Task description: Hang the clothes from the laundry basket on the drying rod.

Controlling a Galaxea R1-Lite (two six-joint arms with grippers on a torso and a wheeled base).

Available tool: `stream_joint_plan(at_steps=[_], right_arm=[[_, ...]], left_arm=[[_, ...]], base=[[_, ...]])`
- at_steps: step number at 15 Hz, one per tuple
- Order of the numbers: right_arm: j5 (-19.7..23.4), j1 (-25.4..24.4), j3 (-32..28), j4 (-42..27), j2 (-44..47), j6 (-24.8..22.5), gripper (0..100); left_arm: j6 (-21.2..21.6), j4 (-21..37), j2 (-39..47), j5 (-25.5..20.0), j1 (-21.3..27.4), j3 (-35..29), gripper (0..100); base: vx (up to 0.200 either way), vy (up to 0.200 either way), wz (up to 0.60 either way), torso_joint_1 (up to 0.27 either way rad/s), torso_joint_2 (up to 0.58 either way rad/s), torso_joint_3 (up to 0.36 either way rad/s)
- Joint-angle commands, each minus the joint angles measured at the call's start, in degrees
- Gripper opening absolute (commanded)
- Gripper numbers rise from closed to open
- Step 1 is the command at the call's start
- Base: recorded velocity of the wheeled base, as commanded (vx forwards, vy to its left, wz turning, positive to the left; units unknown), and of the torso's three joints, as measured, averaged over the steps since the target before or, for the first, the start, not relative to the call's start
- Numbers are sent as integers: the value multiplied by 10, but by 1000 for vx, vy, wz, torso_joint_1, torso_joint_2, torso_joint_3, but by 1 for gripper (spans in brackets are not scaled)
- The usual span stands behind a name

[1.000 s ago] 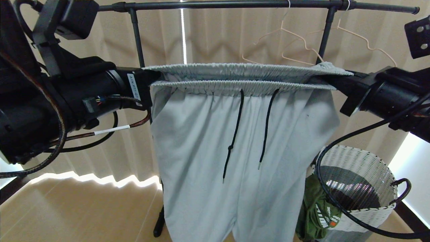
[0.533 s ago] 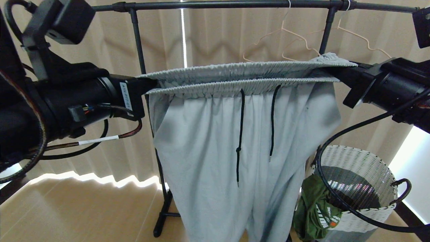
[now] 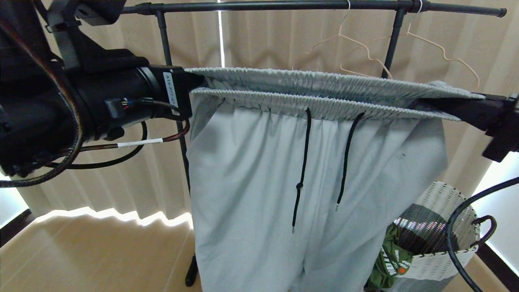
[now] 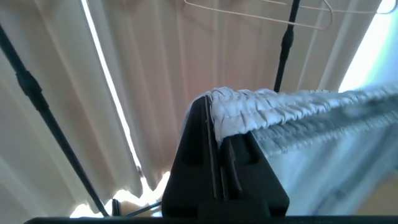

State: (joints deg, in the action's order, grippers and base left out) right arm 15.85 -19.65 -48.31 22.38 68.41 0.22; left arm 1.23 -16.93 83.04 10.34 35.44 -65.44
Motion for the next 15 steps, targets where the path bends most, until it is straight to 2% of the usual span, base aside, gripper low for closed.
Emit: stream_joint_plan(at_steps=[1, 4, 6, 8, 11, 13, 15], right_arm=[[49, -2, 10, -4, -58, 26, 0], [68, -2, 12, -5, -57, 31, 0], [64, 4, 10, -3, -37, 25, 0], [40, 32, 5, 6, -5, -5, 0], [24, 36, -5, 71, 41, -10, 0], [23, 32, -48, 101, 95, -10, 0], [26, 25, -90, 108, 135, -9, 0]], left_arm=[[-2, 0, 40, 1, -2, -25, 0], [-2, 1, 40, 0, -2, -23, 0], [-3, 6, 35, 1, -3, -20, 0], [-1, 44, 0, -3, 0, -9, 0], [-2, 127, -60, -71, 1, -5, 0], [-2, 183, -99, -132, -1, -5, 0], [-1, 217, -134, -175, -1, 3, 0]], base=[[0, 0, 0, 0, 0, 0], [0, 0, 0, 0, 0, 0], [0, 0, 0, 0, 0, 0], [0, 0, 0, 0, 0, 0], [0, 0, 0, 0, 0, 0], [0, 0, 0, 0, 0, 0], [0, 0, 0, 0, 0, 0]])
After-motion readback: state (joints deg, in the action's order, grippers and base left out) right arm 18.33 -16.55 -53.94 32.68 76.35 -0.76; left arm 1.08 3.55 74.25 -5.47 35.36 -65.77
